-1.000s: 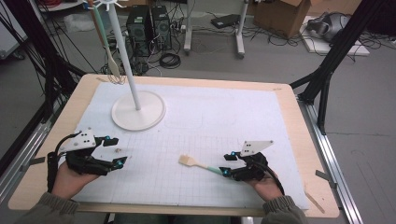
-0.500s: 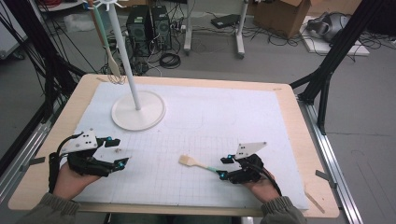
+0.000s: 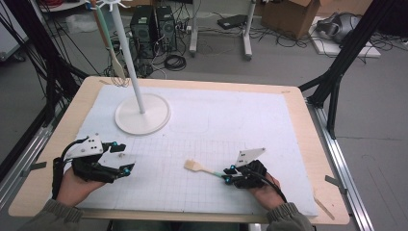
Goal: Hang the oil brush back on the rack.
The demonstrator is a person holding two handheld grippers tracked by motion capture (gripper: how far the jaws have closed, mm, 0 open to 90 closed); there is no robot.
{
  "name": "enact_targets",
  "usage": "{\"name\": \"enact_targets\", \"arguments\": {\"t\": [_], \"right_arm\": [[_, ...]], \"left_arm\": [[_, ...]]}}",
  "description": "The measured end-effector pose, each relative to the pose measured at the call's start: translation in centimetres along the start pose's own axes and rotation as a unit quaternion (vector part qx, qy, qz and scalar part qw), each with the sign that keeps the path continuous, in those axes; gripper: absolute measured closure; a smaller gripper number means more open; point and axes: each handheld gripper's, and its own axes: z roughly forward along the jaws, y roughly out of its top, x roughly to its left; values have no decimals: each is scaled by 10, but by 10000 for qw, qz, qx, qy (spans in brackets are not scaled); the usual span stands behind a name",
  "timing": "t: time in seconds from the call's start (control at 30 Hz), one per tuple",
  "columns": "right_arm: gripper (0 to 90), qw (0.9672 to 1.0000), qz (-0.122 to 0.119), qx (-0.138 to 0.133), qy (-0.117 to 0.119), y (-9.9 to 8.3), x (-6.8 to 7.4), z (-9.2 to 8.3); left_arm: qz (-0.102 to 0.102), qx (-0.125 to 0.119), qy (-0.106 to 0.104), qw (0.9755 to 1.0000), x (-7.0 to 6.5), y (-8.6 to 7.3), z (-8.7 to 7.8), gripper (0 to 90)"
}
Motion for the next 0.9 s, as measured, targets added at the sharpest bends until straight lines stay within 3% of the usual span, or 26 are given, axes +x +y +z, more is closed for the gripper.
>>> {"name": "enact_targets", "arguments": {"t": [0.37, 0.9], "right_arm": [[778, 9999, -73, 53, -103, 0, 5, 1], [792, 9997, -142, -78, 169, -1, 1, 0]], "left_arm": [[25, 23, -48, 10000, -2, 1, 4, 257], [62, 78, -133, 9999, -3, 2, 7, 267]]}}
